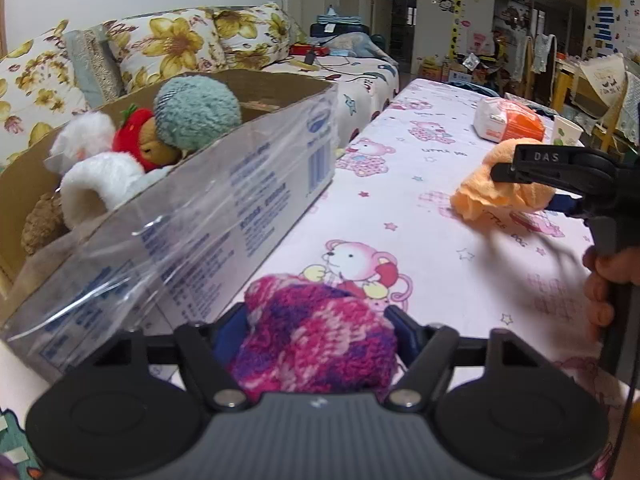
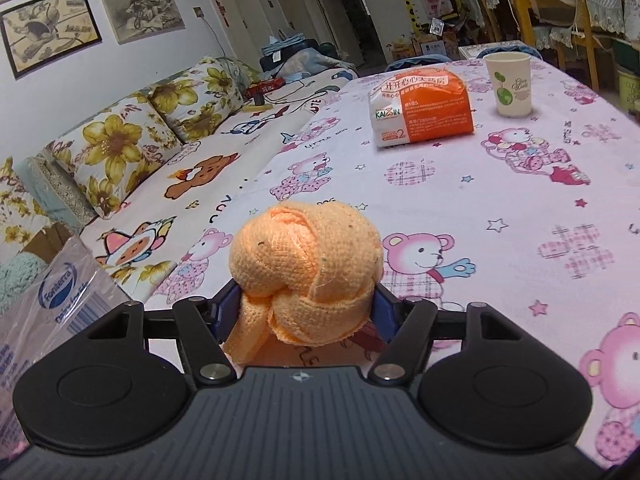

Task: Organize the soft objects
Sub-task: 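Close the left tool on the pink-purple knit piece while the right tool grips the orange knit ball, then lift both held items and carry them over the cardboard box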

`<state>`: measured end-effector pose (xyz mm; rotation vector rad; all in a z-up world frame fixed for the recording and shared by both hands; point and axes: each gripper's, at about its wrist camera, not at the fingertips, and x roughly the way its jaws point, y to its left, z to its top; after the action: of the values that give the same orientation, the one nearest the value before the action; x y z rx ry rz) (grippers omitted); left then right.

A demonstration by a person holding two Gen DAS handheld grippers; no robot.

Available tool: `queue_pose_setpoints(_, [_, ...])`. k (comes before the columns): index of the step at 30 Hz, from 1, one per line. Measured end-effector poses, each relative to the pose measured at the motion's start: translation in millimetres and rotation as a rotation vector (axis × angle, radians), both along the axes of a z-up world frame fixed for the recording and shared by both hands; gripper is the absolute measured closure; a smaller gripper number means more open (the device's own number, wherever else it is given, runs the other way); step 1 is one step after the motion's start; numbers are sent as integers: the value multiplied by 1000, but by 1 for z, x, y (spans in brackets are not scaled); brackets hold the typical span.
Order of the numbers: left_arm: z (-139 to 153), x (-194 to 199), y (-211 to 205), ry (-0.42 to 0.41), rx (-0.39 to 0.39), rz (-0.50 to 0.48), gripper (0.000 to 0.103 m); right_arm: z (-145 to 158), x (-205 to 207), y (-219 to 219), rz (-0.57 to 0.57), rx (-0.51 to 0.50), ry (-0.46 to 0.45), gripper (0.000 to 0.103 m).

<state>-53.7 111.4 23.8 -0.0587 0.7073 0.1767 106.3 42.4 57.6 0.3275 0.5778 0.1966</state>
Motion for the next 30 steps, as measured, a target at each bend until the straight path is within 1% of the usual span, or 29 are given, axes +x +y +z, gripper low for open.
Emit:
queue_pose_setpoints(2, [0, 0, -3, -3, 8, -20, 39, 2, -7, -3, 0, -9, -1, 21])
queue_pose_setpoints(5, [0, 0, -6, -10, 1, -38, 41, 3, -16, -4, 5, -30, 1, 21])
queue_pose_setpoints(7, [1, 2, -7, -16, -18, -52, 43, 3, -25, -6, 3, -45, -1, 21])
queue_pose_setpoints(14, [4, 3, -17, -36, -61, -125, 49, 4, -47, -9, 6, -57, 11, 21])
queue_pose_setpoints(17, [6, 4, -19, -44, -91, -152, 50, 6, -57, -9, 1, -69, 12, 21])
queue_pose_setpoints(21, [9, 3, -22, -51, -108, -179, 51, 10, -71, -13, -9, -77, 8, 21])
queue_pose_setpoints(25, [13, 3, -24, -61, -110, -191, 51, 12, -85, -17, -24, -75, 17, 21])
queue_pose_setpoints(30, [19, 0, -24, -85, -103, -200, 51, 12, -97, -19, -37, -94, 21, 21])
